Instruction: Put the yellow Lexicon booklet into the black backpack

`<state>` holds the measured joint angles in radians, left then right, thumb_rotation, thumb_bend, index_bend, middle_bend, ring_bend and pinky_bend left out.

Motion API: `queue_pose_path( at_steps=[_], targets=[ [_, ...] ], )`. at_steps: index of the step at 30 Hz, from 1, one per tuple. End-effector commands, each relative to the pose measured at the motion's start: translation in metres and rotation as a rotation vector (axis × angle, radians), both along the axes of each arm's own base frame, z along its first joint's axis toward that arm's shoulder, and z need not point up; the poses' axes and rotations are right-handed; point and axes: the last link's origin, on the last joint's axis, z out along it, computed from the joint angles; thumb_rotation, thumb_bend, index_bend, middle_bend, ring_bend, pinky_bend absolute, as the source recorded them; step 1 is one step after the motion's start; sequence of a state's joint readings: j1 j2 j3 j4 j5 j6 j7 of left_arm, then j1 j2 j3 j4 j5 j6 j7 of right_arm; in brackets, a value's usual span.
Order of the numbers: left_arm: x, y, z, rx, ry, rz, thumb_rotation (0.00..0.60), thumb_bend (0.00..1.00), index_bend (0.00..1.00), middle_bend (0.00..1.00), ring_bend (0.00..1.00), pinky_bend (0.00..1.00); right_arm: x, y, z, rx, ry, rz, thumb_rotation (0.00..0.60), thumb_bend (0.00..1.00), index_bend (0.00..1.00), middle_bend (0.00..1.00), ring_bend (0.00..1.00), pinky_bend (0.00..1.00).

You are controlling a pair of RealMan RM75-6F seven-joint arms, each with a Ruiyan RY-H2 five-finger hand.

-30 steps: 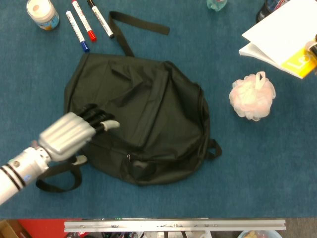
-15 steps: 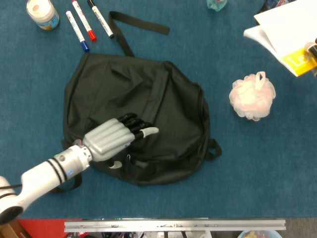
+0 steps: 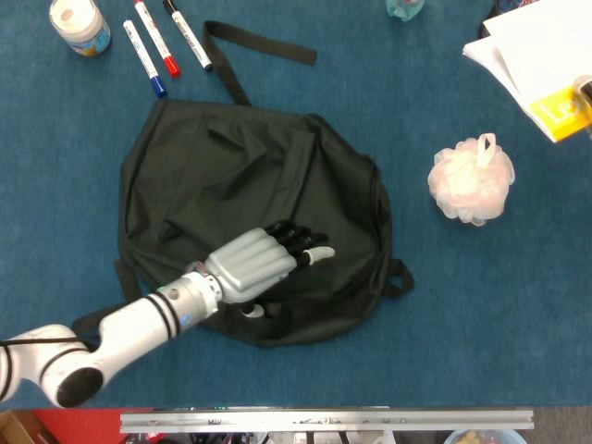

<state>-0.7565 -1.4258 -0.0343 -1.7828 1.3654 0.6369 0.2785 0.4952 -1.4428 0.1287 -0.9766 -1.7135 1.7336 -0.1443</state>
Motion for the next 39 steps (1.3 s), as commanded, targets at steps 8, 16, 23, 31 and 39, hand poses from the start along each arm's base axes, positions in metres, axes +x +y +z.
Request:
queue_pose_path(
  at_steps=[8,16,23,31,39],
  targets=[
    [0.029,-0.003,-0.028,0.016,-0.011,0.005,0.600,0.10,0.00,0.00,0.00,0.08,-0.006,0.004,0.002,-0.001,-0.006,-0.011,0.600,0.30,0.83,0.77,0.55,0.43],
    [0.042,-0.003,-0.038,0.029,0.008,0.005,0.600,0.10,0.00,0.00,0.00,0.08,-0.011,0.006,0.005,-0.004,-0.021,-0.021,0.600,0.30,0.83,0.77,0.55,0.43],
    [0.051,-0.008,-0.048,0.034,-0.002,0.035,0.600,0.10,0.00,0.00,0.00,0.08,-0.014,0.008,0.008,-0.007,-0.023,-0.024,0.600,0.30,0.83,0.77,0.55,0.43],
    [0.055,-0.011,-0.060,0.084,-0.033,0.077,0.600,0.10,0.00,0.00,0.00,0.08,-0.017,0.013,0.012,-0.015,-0.030,-0.029,0.600,0.30,0.84,0.77,0.56,0.43],
    [0.048,-0.009,-0.068,0.156,-0.048,0.101,0.600,0.10,0.00,0.00,0.00,0.08,-0.016,0.015,0.014,-0.021,-0.036,-0.029,0.600,0.30,0.85,0.77,0.56,0.43]
  ],
)
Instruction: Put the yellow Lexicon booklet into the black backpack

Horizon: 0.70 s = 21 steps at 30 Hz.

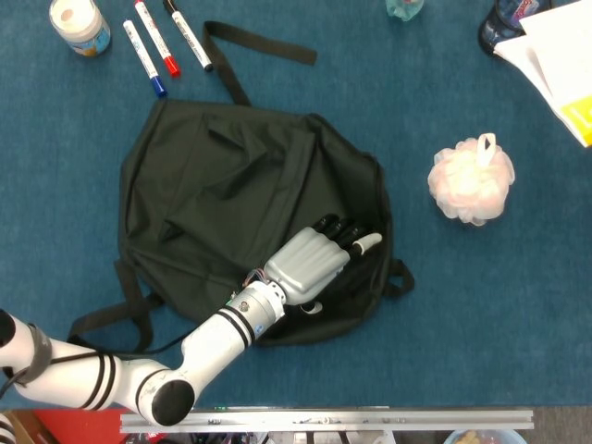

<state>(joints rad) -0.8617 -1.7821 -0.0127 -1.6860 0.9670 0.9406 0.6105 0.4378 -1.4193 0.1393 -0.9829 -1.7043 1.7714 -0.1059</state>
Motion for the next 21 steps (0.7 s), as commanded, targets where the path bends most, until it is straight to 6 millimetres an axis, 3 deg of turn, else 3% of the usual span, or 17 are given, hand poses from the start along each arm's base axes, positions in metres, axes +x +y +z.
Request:
queue_pose_path(
  at_steps=[1,4,7,8,9,12,15,18,21],
  targets=[
    [-0.002,0.001,-0.002,0.030,-0.012,0.011,0.600,0.10,0.00,0.00,0.00,0.08,0.000,0.001,0.000,0.001,0.000,0.000,0.600,0.30,0.85,0.77,0.56,0.43],
    [-0.003,0.003,-0.002,0.058,-0.036,0.030,0.600,0.10,0.00,0.01,0.02,0.12,0.000,0.002,0.000,0.000,-0.001,0.000,0.600,0.30,0.85,0.77,0.56,0.43],
    [-0.003,0.006,-0.001,0.077,-0.082,0.064,0.600,0.14,0.03,0.09,0.12,0.26,0.001,0.002,0.000,-0.001,-0.005,0.000,0.600,0.30,0.85,0.77,0.56,0.43],
    [-0.003,0.007,-0.001,0.080,-0.093,0.073,0.600,0.18,0.07,0.13,0.17,0.36,0.001,0.002,-0.001,0.000,-0.006,0.000,0.600,0.30,0.85,0.77,0.56,0.43],
    [-0.004,0.009,0.000,0.092,-0.105,0.079,0.600,0.19,0.09,0.15,0.19,0.40,0.002,0.002,-0.001,0.000,-0.007,0.002,0.600,0.30,0.85,0.77,0.56,0.43],
    [-0.006,0.013,0.002,0.114,-0.124,0.093,0.600,0.26,0.29,0.31,0.39,0.65,0.004,0.002,-0.002,0.002,-0.012,0.005,0.600,0.30,0.86,0.78,0.56,0.43],
    [-0.007,0.017,0.002,0.118,-0.161,0.135,0.600,0.31,0.43,0.47,0.56,0.82,0.004,0.002,-0.002,0.005,-0.016,0.005,0.600,0.30,0.86,0.78,0.56,0.44],
    [-0.008,0.023,0.004,0.122,-0.212,0.194,0.600,0.33,0.56,0.63,0.71,0.95,0.005,0.004,-0.003,0.010,-0.019,0.007,0.600,0.30,0.86,0.78,0.56,0.44],
    [-0.009,0.031,0.008,0.147,-0.269,0.239,0.600,0.36,0.65,0.72,0.77,0.99,0.006,0.006,-0.004,0.025,-0.024,0.008,0.600,0.30,0.87,0.78,0.57,0.44]
  ],
)
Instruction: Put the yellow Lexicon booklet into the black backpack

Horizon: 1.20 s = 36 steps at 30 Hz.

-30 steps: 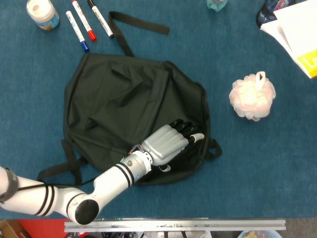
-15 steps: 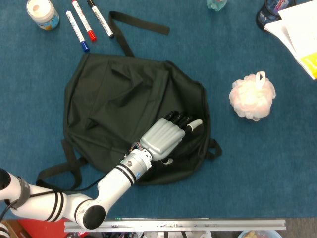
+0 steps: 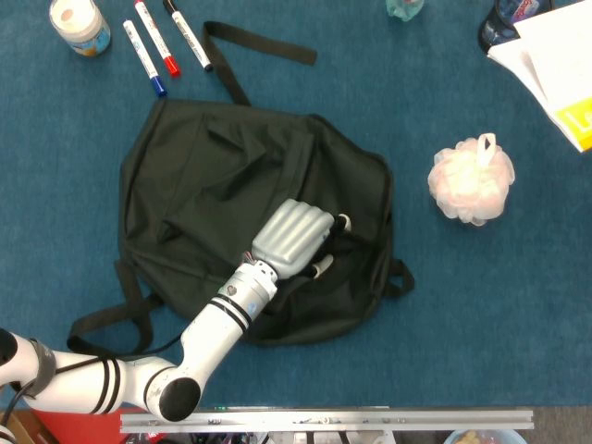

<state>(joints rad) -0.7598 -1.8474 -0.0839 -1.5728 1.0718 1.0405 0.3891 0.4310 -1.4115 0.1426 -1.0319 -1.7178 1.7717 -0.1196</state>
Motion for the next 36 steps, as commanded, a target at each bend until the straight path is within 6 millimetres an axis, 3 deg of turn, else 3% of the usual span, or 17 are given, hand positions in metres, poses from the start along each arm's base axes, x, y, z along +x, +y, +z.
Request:
queue_pose_path(
  at_steps=[1,6,12,18,36],
  targets=[
    [-0.001,0.011,0.006,0.038,-0.076,0.061,0.600,0.37,0.67,0.74,0.79,1.00,0.000,0.002,-0.001,0.026,0.000,0.001,0.600,0.30,0.87,0.79,0.57,0.45],
    [-0.002,0.026,0.029,0.103,-0.194,0.090,0.600,0.38,0.72,0.81,0.84,1.00,0.003,0.009,-0.003,0.069,0.000,0.028,0.600,0.33,0.90,0.81,0.59,0.48],
    [-0.009,0.041,0.066,0.176,-0.322,0.113,0.600,0.38,0.73,0.82,0.85,1.00,0.010,0.019,-0.010,0.140,-0.030,0.068,0.600,0.51,0.91,0.83,0.63,0.53],
    [-0.020,0.048,0.094,0.214,-0.368,0.138,0.600,0.38,0.73,0.82,0.84,1.00,0.023,0.026,-0.029,0.256,-0.041,0.126,0.600,0.59,0.92,0.86,0.65,0.57],
    [-0.031,0.046,0.122,0.222,-0.419,0.170,0.600,0.38,0.71,0.81,0.83,1.00,0.070,0.033,-0.104,0.576,0.021,0.276,0.600,0.61,0.93,0.87,0.67,0.60]
  ],
)
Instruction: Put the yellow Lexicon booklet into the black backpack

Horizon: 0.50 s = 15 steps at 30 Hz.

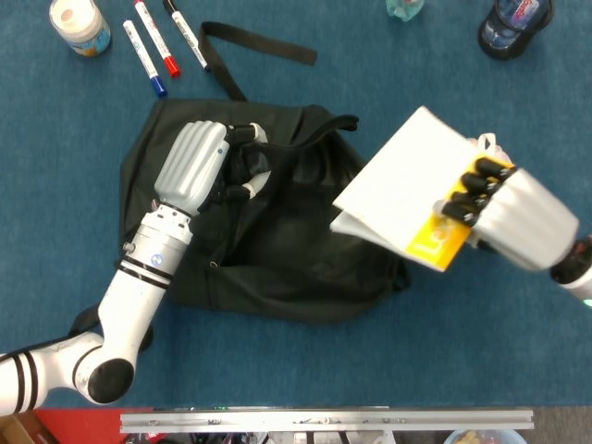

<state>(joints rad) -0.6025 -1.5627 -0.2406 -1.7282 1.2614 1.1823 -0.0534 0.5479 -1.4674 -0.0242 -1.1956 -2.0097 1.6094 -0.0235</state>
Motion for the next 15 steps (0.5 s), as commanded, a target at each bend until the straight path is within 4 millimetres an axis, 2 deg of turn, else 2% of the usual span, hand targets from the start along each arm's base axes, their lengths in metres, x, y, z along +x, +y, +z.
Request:
queue_pose_path(
  at_steps=[1,15],
  targets=[
    [0.000,0.000,0.002,0.000,0.000,0.000,0.600,0.38,0.71,0.81,0.83,1.00,0.009,-0.001,-0.013,0.037,0.015,0.034,0.600,0.61,0.93,0.87,0.67,0.60],
    [-0.004,0.002,0.013,-0.016,-0.018,0.035,0.600,0.38,0.71,0.81,0.82,1.00,0.031,-0.013,-0.063,0.138,0.047,0.123,0.600,0.61,0.93,0.88,0.68,0.61]
  ],
)
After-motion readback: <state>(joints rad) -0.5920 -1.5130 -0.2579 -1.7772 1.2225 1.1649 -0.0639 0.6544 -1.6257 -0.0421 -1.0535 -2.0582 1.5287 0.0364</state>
